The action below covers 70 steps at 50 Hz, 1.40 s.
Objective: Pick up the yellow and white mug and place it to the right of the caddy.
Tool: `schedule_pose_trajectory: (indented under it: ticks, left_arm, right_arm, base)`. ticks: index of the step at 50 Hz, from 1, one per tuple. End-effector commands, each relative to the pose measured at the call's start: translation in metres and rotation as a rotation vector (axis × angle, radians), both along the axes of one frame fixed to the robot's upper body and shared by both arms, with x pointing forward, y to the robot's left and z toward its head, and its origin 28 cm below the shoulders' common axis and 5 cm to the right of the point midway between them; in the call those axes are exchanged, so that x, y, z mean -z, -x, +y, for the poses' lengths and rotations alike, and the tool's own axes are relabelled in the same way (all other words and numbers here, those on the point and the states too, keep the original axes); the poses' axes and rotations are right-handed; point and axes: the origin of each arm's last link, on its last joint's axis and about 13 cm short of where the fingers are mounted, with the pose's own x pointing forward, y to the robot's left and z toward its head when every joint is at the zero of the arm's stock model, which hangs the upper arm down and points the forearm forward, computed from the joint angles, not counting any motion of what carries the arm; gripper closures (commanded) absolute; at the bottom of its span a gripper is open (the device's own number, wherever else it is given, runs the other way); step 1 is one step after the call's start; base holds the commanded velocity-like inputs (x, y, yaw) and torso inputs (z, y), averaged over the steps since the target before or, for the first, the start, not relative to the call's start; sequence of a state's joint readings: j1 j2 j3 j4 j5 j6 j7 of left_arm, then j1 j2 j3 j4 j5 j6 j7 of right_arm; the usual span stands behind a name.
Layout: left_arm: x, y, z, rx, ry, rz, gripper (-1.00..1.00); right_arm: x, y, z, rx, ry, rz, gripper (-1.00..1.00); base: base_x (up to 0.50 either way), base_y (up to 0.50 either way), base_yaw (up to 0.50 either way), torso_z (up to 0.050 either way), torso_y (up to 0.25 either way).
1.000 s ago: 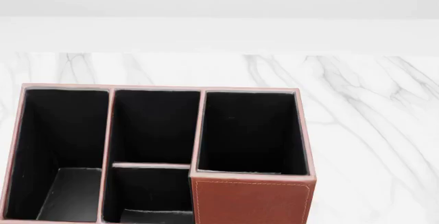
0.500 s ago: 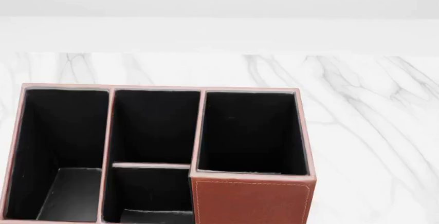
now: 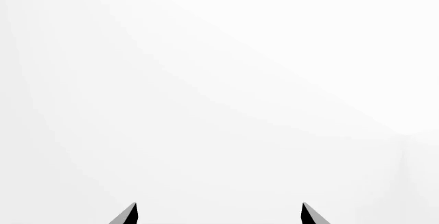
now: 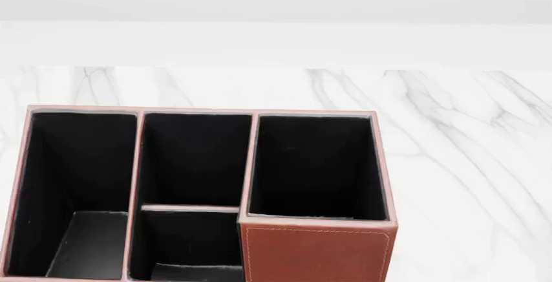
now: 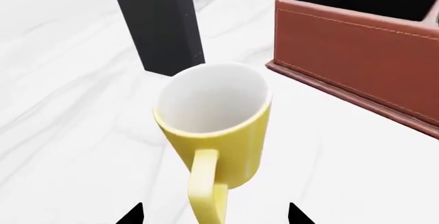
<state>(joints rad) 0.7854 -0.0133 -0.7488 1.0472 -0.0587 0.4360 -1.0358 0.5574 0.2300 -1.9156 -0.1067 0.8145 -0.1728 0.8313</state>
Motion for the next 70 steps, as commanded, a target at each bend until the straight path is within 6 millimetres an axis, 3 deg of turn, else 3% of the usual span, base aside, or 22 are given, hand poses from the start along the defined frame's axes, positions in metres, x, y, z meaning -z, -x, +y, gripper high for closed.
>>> schedule_pose_trajectory:
  ticks: [1,21,57,58,70]
  left_arm:
    - [0.0,0.002,0.0,0.028,-0.004,0.024,-1.0]
    - [-0.001,0.002,0.001,0.025,-0.005,0.022,-1.0]
    - [0.0,0.001,0.0,0.027,-0.005,0.022,-1.0]
    - [0.0,0.001,0.0,0.028,-0.005,0.022,-1.0]
    - [0.0,0.002,0.0,0.029,-0.004,0.023,-1.0]
  right_arm:
    - [0.015,-0.02,0.004,-0.003,0.032,-0.049,-1.0]
    - [0.015,-0.025,0.012,-0.051,0.01,-0.026,-1.0]
    - [0.033,-0.04,0.017,-0.047,0.031,0.006,-1.0]
    - [0.032,-0.039,0.017,-0.039,0.03,-0.007,1.0]
    - [0.03,-0.038,0.016,-0.043,0.028,-0.016,1.0]
  base:
    - [0.0,0.0,0.0,0.0,0.0]
    - [0.0,0.0,0.0,0.0,0.0]
    - [0.0,0.0,0.0,0.0,0.0]
    - [0.0,0.0,0.0,0.0,0.0]
    - [0.0,0.0,0.0,0.0,0.0]
